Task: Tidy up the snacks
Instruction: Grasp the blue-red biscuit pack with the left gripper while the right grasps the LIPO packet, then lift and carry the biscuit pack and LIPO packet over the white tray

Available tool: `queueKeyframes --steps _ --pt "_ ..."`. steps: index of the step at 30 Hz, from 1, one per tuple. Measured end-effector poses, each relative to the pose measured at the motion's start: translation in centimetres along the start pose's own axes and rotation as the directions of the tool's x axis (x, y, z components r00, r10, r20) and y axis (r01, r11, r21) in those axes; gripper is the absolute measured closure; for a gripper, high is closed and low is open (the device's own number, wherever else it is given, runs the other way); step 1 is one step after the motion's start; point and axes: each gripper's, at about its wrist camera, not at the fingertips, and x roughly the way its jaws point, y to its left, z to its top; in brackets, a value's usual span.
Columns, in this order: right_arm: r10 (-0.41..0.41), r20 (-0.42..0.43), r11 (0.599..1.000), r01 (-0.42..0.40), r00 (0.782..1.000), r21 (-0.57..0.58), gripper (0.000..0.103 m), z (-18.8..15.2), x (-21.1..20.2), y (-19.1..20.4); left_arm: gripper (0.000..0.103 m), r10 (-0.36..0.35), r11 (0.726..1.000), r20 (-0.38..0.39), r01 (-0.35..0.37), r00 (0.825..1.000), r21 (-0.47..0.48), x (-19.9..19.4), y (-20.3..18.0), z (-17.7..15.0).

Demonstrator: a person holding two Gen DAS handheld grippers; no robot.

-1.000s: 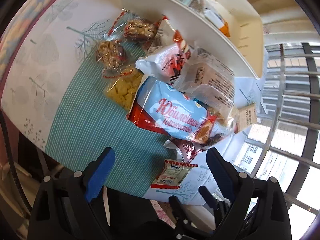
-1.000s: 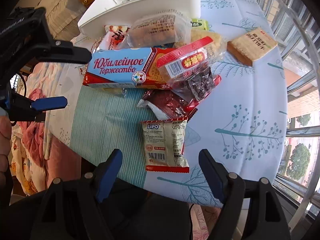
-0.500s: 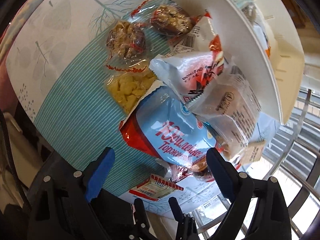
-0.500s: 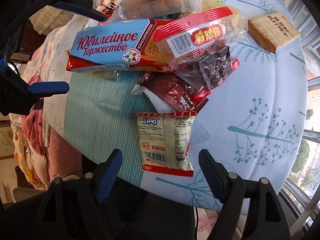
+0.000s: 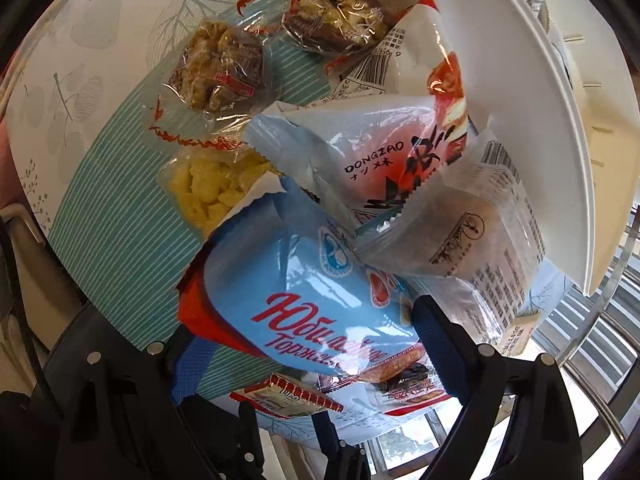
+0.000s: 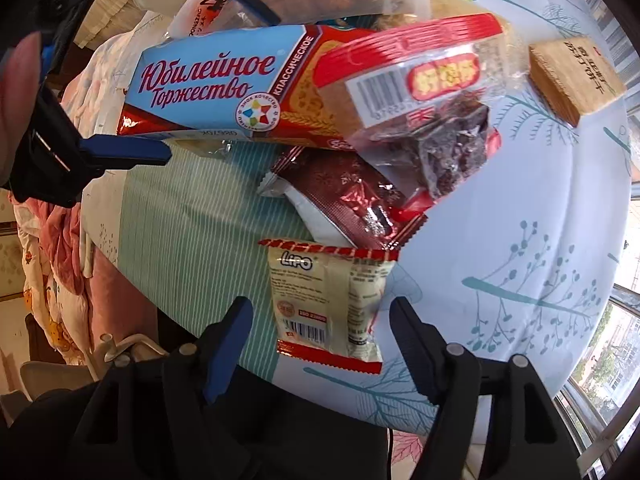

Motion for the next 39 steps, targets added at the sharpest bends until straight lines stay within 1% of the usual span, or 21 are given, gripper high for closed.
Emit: queueKeyframes --steps 4,7,8,13,20,24,26,30,35,39 --pt "-0.008 -0.014 1.000 0.008 1.000 0.002 0.040 0.3 0.3 0.2 0.011 0.010 1.000 -0.014 -0.010 1.000 -0.017 1.1 -0.8 0.2" --pt "-0.007 -0.026 1.000 0.007 1.000 0.014 0.043 0.6 0.6 -0.1 0.011 0.001 0.999 -0.042 -0.002 0.999 -0.035 2.0 -1.0 0.5" --pt "-0.006 -0.031 1.000 0.006 1.000 0.019 0.046 0.7 0.5 -0.4 0.011 -0.002 0.999 -0.054 0.000 0.999 -0.040 2.5 -1.1 0.6" --pt "-0.002 -0.042 1.000 0.003 0.999 0.028 0.047 0.9 0.4 -0.9 0.011 -0.011 0.999 -0.088 0.007 0.996 -0.048 4.0 -1.4 0.8" --pt "0.007 -0.048 0.998 -0.005 0.999 0.056 0.052 1.0 0.0 -1.7 0.020 -0.023 0.998 -0.113 0.016 0.993 -0.059 4.8 -1.4 0.8" --pt "0.010 -0.049 0.997 -0.006 0.999 0.074 0.057 1.4 -0.8 -3.3 0.028 -0.036 0.998 -0.119 0.029 0.992 -0.062 4.3 -1.0 1.1" --pt "0.009 -0.048 0.997 -0.005 0.999 0.081 0.059 1.4 -1.0 -3.7 0.030 -0.046 0.997 -0.121 0.039 0.992 -0.060 3.8 0.1 1.2" --pt "0.004 -0.044 0.996 0.000 0.999 0.085 0.059 1.4 -1.3 -4.0 0.036 -0.059 0.997 -0.115 0.052 0.992 -0.064 3.1 0.6 0.5" --pt "-0.001 -0.032 0.996 0.004 0.999 0.091 0.060 1.1 -1.8 -4.3 0.041 -0.076 0.996 -0.099 0.070 0.992 -0.063 2.2 2.1 0.2" --pt "-0.002 -0.020 0.994 0.004 1.000 0.107 0.061 0.9 -2.3 -4.8 0.042 -0.072 0.996 -0.085 0.068 0.994 -0.055 1.0 2.8 -0.2"
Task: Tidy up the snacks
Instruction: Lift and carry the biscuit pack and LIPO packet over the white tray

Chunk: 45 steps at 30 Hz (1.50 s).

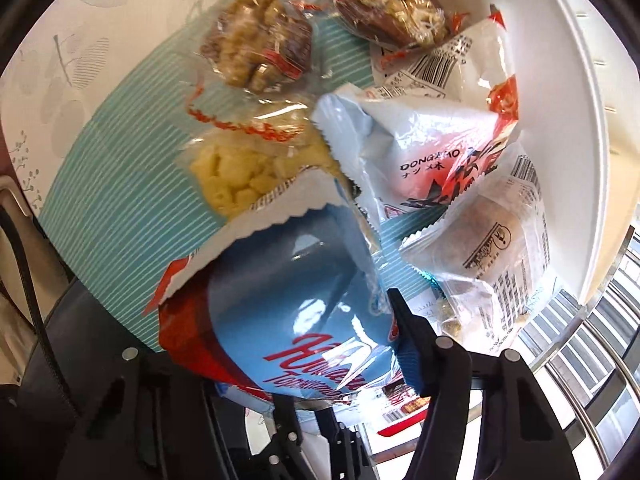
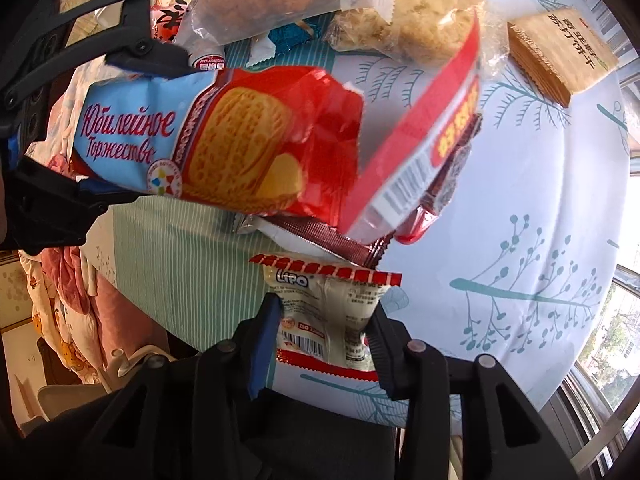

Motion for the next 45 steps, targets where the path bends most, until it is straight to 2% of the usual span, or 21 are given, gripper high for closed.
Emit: queueKeyframes --steps 5,15,20,29,32,39,45 --pt "0.011 0.012 1.000 -0.011 1.000 0.011 0.061 -0.3 -0.8 -0.3 0.043 -0.016 1.000 0.013 0.016 1.000 0.015 -1.4 0.0 0.2" --pt "0.038 0.064 0.999 -0.041 0.997 0.033 0.061 -1.4 -3.1 0.3 0.044 -0.083 0.995 0.048 0.080 0.995 0.059 -7.8 2.6 0.8" --pt "0.057 0.087 0.997 -0.061 0.995 0.051 0.061 -1.9 -4.2 0.6 0.044 -0.154 0.982 0.056 0.147 0.986 0.117 -11.5 4.0 1.3" --pt "0.083 0.164 0.992 -0.096 0.983 0.076 0.061 -1.4 -7.9 2.3 0.044 -0.204 0.958 0.129 0.171 0.970 0.230 -17.5 3.9 0.9" --pt "0.080 0.203 0.992 -0.099 0.976 0.083 0.061 -0.9 -9.2 3.2 0.045 -0.216 0.945 0.132 0.172 0.968 0.279 -19.4 3.9 0.2" --pt "0.083 0.298 0.987 -0.120 0.951 0.109 0.061 0.5 -12.2 5.3 0.045 -0.226 0.901 0.191 0.131 0.955 0.415 -23.6 0.8 -0.1" --pt "0.087 0.376 0.985 -0.137 0.923 0.107 0.061 2.1 -14.6 6.9 0.045 -0.250 0.849 0.237 0.095 0.939 0.519 -27.2 -1.7 0.1"
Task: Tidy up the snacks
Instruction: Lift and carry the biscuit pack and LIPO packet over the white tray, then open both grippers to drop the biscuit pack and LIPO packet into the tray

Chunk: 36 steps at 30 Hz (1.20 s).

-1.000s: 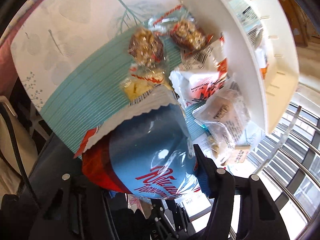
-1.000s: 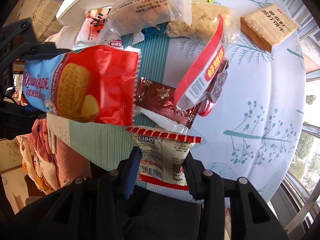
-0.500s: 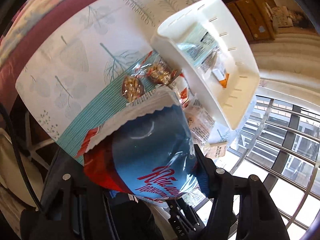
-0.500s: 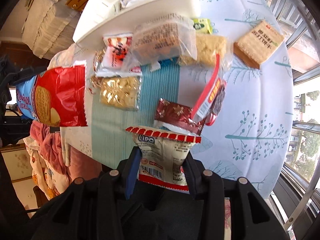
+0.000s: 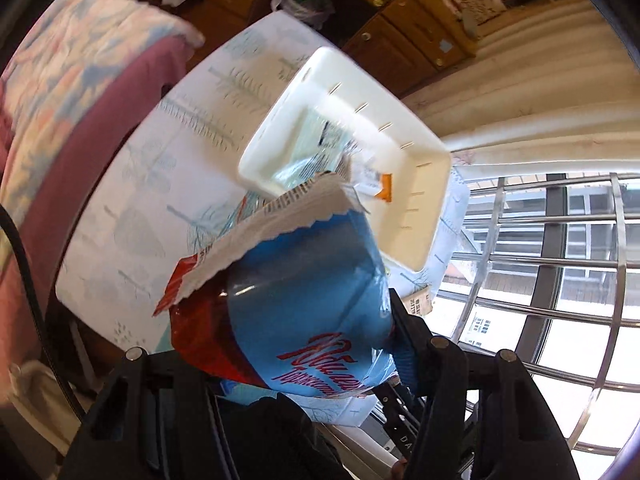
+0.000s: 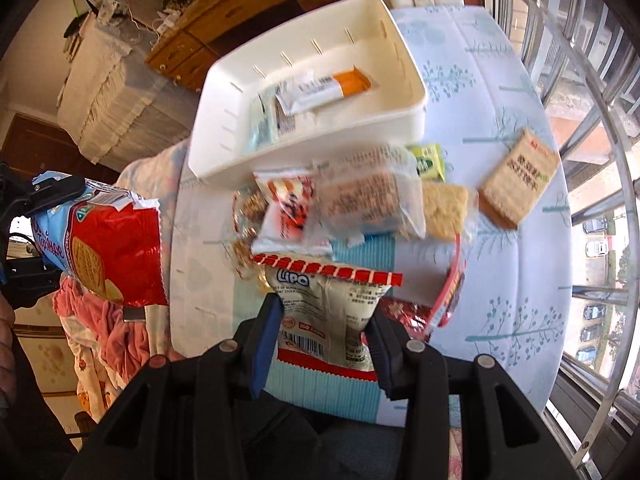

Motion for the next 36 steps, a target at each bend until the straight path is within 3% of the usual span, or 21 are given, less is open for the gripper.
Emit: queueKeyframes --steps 14,21,27,33,36 --pt "0.013 0.201 0.999 -0.006 0.979 -0.038 0.061 6.3 -1.9 3.0 0.045 -0.038 0.972 0.128 0.007 0.991 0.234 -1.0 -4.6 5.0" --pt "0.003 0.267 1.000 0.004 0.964 -0.028 0.061 9.2 -0.3 3.0 0.045 -0.074 0.927 0.185 -0.001 0.980 0.374 1.0 -5.9 7.1" --pt "-0.010 0.333 0.999 0.026 0.943 -0.042 0.061 10.8 1.6 3.0 0.045 -0.154 0.895 0.148 0.075 0.977 0.439 3.9 -5.5 9.1" --pt "-0.020 0.384 0.997 0.049 0.923 -0.065 0.061 11.7 3.5 3.0 0.045 -0.148 0.836 0.194 0.018 0.970 0.549 7.3 -5.8 9.8" --pt "-0.031 0.399 0.995 0.064 0.917 -0.071 0.061 12.0 4.4 3.1 0.045 -0.134 0.830 0.192 0.005 0.972 0.558 8.9 -5.6 10.2"
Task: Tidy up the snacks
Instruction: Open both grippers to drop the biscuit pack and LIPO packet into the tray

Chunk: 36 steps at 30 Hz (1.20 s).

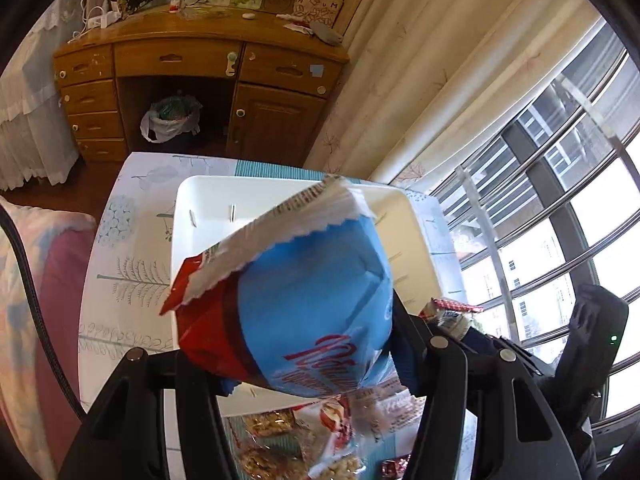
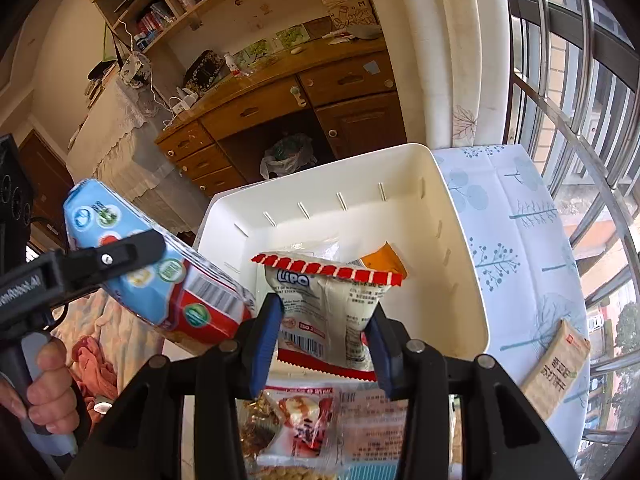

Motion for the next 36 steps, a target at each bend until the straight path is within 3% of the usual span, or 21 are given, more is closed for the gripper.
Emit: queueKeyframes --steps 2,4,7,9,12,20,30,36 --pt "-0.003 0.004 1.000 0.003 1.000 0.004 0.061 -0.1 0.5 -0.1 0.045 -0.011 1.000 -0.003 0.011 1.000 -0.010 0.7 0.3 0.1" --pt "-0.014 0.007 1.000 0.014 1.000 0.027 0.059 -0.1 0.8 -0.3 0.041 0.041 0.999 -0.037 -0.040 0.998 0.013 1.6 0.2 0.0" --pt "-0.003 0.008 0.998 0.002 1.000 0.062 0.058 -0.3 0.9 -0.6 0.029 0.005 1.000 -0.020 -0.005 1.000 0.008 1.6 0.4 -0.2" --pt "-0.006 0.011 0.997 0.005 1.000 0.078 0.049 -0.5 0.7 -0.7 0.016 -0.025 1.000 0.020 0.025 0.999 0.001 0.7 0.4 0.0" --pt "-0.025 0.028 0.995 0.023 0.999 0.096 0.040 -0.6 0.0 -0.9 0.015 -0.013 1.000 0.057 0.012 0.998 0.013 -0.7 0.0 0.5" --pt "-0.036 0.082 0.991 0.025 0.996 0.128 0.031 -0.8 -4.0 -0.6 0.015 -0.010 1.000 0.069 0.008 0.998 0.030 -4.5 -1.5 0.3" --pt "-0.011 0.127 0.993 -0.003 0.992 0.115 0.026 -1.7 -9.8 -0.3 0.015 -0.020 1.000 0.111 0.019 0.994 0.015 -10.9 -3.4 -2.2" --pt "0.029 0.127 0.997 -0.038 0.991 0.071 0.025 -2.5 -12.6 -0.7 0.015 0.035 0.999 0.168 -0.029 0.985 -0.039 -14.5 -4.1 -4.6"
